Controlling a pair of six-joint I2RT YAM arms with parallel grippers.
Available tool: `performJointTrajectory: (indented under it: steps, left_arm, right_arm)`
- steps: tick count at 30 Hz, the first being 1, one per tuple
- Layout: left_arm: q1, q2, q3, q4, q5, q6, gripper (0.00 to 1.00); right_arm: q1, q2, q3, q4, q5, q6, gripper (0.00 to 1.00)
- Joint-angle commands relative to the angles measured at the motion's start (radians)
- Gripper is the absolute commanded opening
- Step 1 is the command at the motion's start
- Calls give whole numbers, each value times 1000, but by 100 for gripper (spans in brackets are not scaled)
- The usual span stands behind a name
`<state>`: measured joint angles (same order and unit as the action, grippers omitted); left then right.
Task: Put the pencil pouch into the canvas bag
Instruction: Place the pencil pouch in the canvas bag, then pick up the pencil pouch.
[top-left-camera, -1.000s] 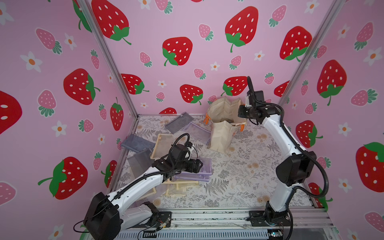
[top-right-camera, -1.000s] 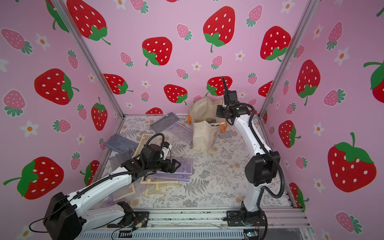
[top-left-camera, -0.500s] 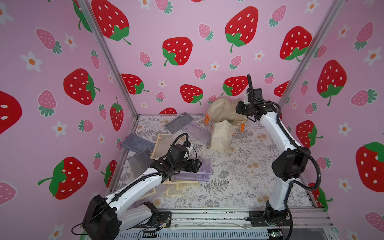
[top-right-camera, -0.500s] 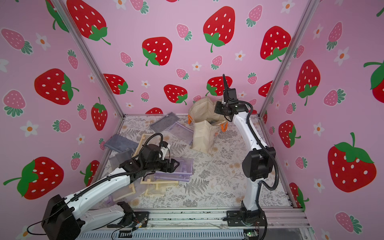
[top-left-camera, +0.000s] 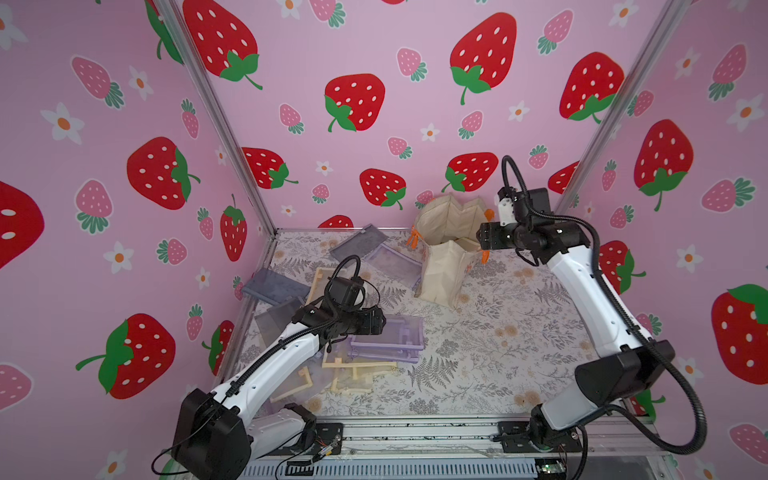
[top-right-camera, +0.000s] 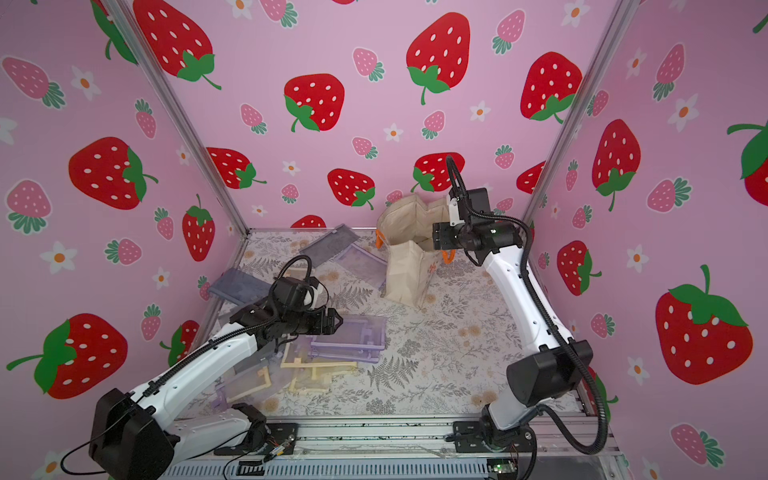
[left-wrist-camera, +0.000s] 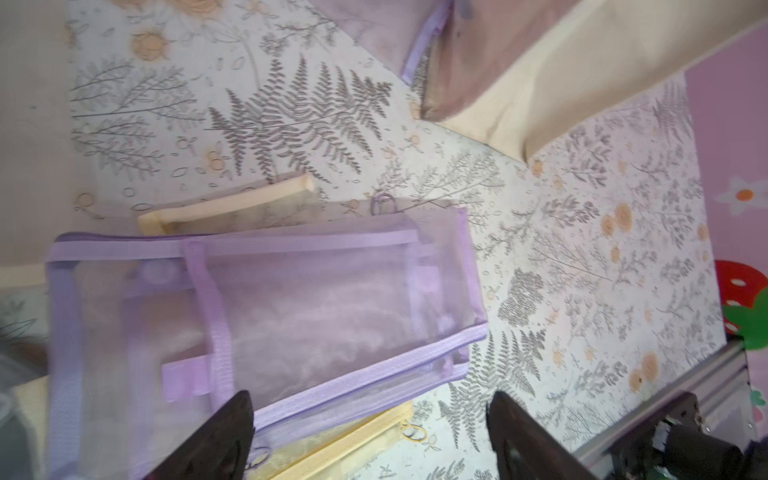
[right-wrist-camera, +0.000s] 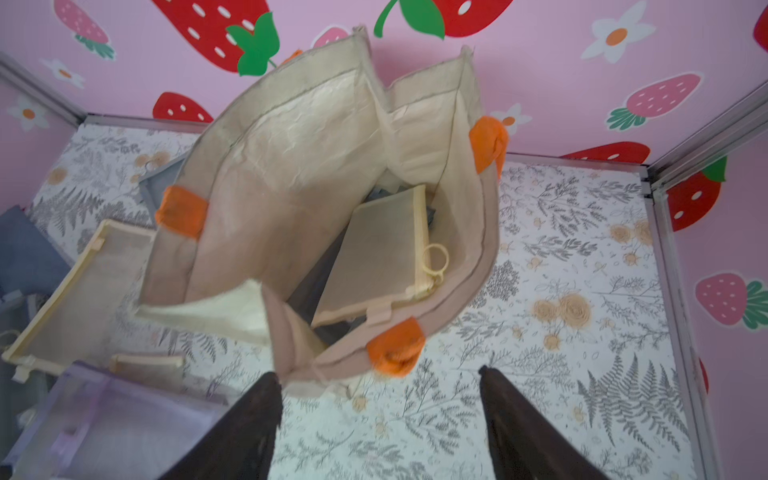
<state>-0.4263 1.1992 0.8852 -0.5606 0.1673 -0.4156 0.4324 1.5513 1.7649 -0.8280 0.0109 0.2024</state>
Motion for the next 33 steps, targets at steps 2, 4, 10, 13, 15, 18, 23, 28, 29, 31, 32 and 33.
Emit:
performJointTrajectory:
  steps: [2,4,10,13,15,18,23,28,29,31,32,33]
  left_arm:
    - [88,-26,12,-144,-4,-17,90]
    - [105,-52,-12,-162,-3,-42,90]
    - [105,-165,-137,-157,17,-152,91]
    - [105,-203,-182,-140,30,-181,90]
    - [106,-204,-198,-114,58,-199,89]
    - [105,-182,-219,-68,95,-215,84]
    - [105,-141,-257,23,139,-245,78]
    - [105,-64,-258,115,158,-253,75]
    - [105,-41,-252,129,162,-253,74]
    - [105,-5,-242,157,164,-253,72]
    - [104,12,-236,170,166,-253,70]
    - [105,24,-230,182,167,-251,69]
  right_arm:
    - [202,-83,-105,-77,-4,-67,81]
    - [297,-72,-144,-46,-44,-46,82]
    - [436,200,-112,60,-201,-43,83]
    - [438,331,-63,96,-245,-41,84]
    - [434,419,-9,94,-287,-43,84]
    - [425,524,52,96,-324,-31,85]
    - [416,648,100,90,-390,-25,85]
    - [407,653,4,134,-426,-15,87]
    - [406,649,-13,138,-429,-17,87]
    - [406,634,-56,154,-431,-14,87]
    - [406,620,-84,168,-435,-10,87]
    - [404,609,-112,181,-441,-5,87]
